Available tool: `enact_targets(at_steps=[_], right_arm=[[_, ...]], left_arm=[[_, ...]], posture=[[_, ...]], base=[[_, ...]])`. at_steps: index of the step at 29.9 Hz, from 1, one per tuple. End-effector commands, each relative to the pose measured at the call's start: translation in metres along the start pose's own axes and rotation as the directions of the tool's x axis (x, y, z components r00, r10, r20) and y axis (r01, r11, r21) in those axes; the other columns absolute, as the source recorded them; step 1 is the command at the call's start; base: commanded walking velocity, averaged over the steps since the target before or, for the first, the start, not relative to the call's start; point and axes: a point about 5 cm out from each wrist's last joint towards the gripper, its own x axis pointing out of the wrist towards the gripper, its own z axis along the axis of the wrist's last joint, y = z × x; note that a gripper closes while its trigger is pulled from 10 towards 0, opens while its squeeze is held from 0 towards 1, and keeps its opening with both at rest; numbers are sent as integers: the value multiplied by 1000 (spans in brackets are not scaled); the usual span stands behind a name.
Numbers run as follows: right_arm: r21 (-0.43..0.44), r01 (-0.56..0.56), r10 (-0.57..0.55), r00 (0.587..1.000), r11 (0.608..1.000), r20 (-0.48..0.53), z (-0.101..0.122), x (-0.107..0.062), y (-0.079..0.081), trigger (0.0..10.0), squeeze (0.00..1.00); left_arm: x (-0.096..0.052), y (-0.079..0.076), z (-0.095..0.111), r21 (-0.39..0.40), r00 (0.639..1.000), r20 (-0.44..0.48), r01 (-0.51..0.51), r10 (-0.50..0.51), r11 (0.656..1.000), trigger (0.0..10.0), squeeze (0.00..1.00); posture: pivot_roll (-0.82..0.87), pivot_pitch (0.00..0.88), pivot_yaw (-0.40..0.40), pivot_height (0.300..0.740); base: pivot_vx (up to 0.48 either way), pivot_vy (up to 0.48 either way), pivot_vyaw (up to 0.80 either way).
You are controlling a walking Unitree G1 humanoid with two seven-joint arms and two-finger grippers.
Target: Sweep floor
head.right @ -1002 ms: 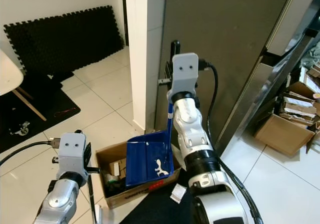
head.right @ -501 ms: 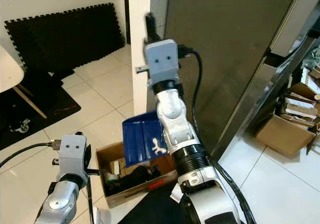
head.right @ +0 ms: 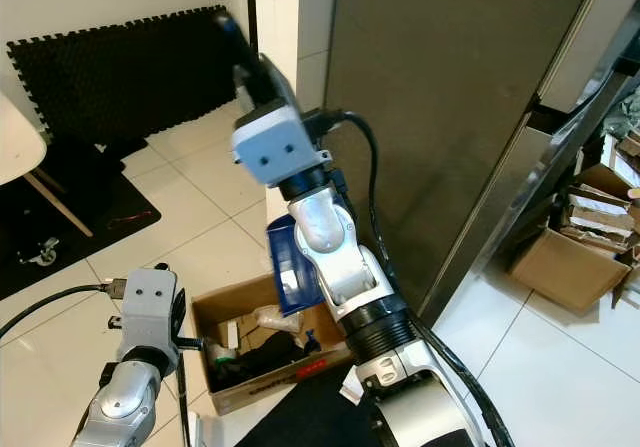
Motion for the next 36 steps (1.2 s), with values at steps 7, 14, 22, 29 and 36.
enact_targets(at_steps=[7, 14, 22, 29, 36], right_arm=[[-19, -105, 107, 978, 994, 181, 29, -2, 16, 10000, 0], [13, -164, 157, 959, 986, 235, 40, -6, 31, 10000, 0], [31, -248, 225, 919, 968, 323, 56, -10, 56, 10000, 0], [56, -203, 172, 923, 978, 344, 63, -6, 54, 10000, 0], [72, -142, 127, 975, 987, 184, 35, -4, 41, 10000, 0]], left_arm=[[2, -3, 1, 14, 1000, 16, 11, -11, 1000, 10000, 0], [3, -5, 2, 16, 1000, 17, 18, -19, 1000, 10000, 0], [4, -6, 2, 19, 1000, 18, 22, -23, 1000, 10000, 0], [2, -8, 0, 18, 1000, 14, 23, -23, 1000, 10000, 0], [4, -9, 1, 16, 999, 19, 27, -28, 999, 10000, 0]], posture=[[123, 67, -35, 740], [124, 67, -32, 740], [138, 68, -37, 740], [137, 68, -38, 740], [132, 65, -37, 740]], base=[[0, 0, 0], [0, 0, 0], [0, 0, 0], [0, 0, 0], [0, 0, 0]])
